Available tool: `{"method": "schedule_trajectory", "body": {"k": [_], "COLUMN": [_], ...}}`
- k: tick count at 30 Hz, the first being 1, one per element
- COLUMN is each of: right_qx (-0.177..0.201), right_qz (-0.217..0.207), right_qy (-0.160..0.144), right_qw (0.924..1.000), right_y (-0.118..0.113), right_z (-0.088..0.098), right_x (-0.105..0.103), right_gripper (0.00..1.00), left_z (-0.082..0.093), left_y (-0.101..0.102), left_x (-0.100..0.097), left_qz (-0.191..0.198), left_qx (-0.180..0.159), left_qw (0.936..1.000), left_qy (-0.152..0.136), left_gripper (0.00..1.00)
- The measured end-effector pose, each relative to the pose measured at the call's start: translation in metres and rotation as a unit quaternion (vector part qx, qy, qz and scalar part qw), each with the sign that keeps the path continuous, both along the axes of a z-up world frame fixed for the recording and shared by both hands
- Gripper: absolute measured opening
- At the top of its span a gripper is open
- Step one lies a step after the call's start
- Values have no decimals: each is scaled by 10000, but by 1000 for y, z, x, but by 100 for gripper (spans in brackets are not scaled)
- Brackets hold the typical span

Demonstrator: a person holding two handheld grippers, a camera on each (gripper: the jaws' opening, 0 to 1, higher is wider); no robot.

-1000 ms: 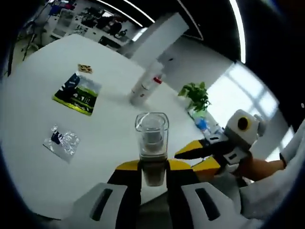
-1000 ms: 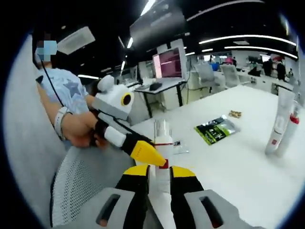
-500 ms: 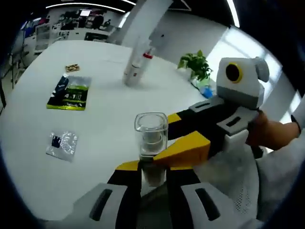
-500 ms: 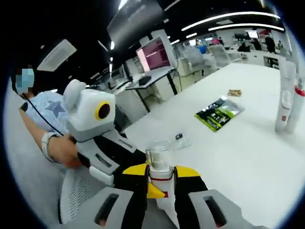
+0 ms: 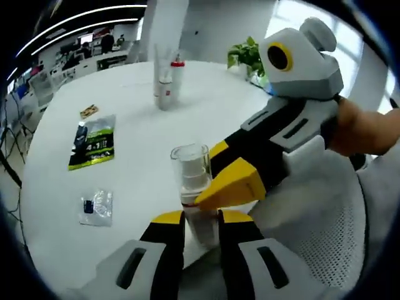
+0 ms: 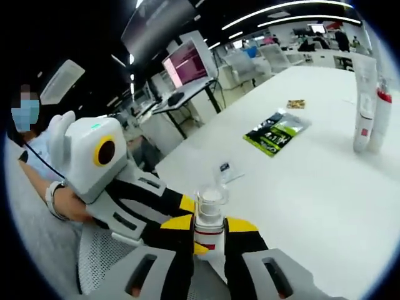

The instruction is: Arrange the skincare products in the storage area until every visible bottle or jar stands upright without overlapping.

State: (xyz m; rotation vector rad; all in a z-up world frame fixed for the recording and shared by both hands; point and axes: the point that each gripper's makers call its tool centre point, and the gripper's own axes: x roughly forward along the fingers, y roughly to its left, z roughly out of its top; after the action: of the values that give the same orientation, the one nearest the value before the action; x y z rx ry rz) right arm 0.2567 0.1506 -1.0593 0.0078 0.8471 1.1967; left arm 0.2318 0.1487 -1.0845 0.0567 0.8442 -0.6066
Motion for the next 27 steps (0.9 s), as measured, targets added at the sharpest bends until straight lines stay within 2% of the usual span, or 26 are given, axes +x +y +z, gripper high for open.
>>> {"method": "schedule_trajectory", "body": {"k": [2, 4, 6, 8, 9, 10, 12, 15, 16, 18, 20, 22, 24, 27], "right_qx": [127, 202, 260, 283, 266, 240, 192, 204, 208, 163, 117, 91, 82, 6], "right_qz": [-138, -346, -477, -576, -618, -669, -758, -959, -1003, -1056, -1131, -1210, -1268, -1334], "right_qy": [-28, -99, -51, -155, -131, -128, -301, -366, -412, -438, -534, -561, -585, -684], "right_qw": [9998, 9991, 9985, 9978, 9977, 9974, 9965, 9945, 9939, 9933, 9921, 9910, 9902, 9887], "right_y": [-2, -7, -11, -15, -17, -19, -24, -31, -32, -36, -41, -45, -47, -50], "right_z": [3, 7, 8, 11, 10, 10, 12, 17, 19, 19, 20, 20, 19, 18], "right_x": [6, 18, 26, 34, 39, 42, 53, 72, 76, 83, 91, 97, 106, 114], "right_gripper": [10, 10, 10, 10, 10, 10, 10, 10, 10, 11, 11, 11, 11, 11], "left_z": [-7, -8, -6, -8, -11, -12, -16, -14, -10, -5, -3, -5, -12, -14], "left_y": [7, 22, 36, 50, 60, 63, 65, 62, 59, 57, 60, 63, 62, 65], "left_x": [-6, -5, -2, -5, -7, -8, -11, -10, -3, 1, 3, 5, 0, 0], "left_qz": [-162, -190, -153, -333, -468, -513, -345, -264, -430, -362, -170, -110, -94, -104], "left_qx": [262, 557, 801, 1109, 1431, 1520, 1401, 1304, 1423, 1297, 1102, 1142, 1118, 1196], "left_qw": [9994, 9983, 9966, 9933, 9885, 9869, 9894, 9906, 9871, 9880, 9913, 9909, 9926, 9916], "left_qy": [126, 40, -63, -64, -107, -181, -154, -309, -594, -754, -701, -700, -466, -474], "left_gripper": [13, 17, 25, 30, 36, 39, 42, 40, 39, 41, 43, 44, 44, 42]}}
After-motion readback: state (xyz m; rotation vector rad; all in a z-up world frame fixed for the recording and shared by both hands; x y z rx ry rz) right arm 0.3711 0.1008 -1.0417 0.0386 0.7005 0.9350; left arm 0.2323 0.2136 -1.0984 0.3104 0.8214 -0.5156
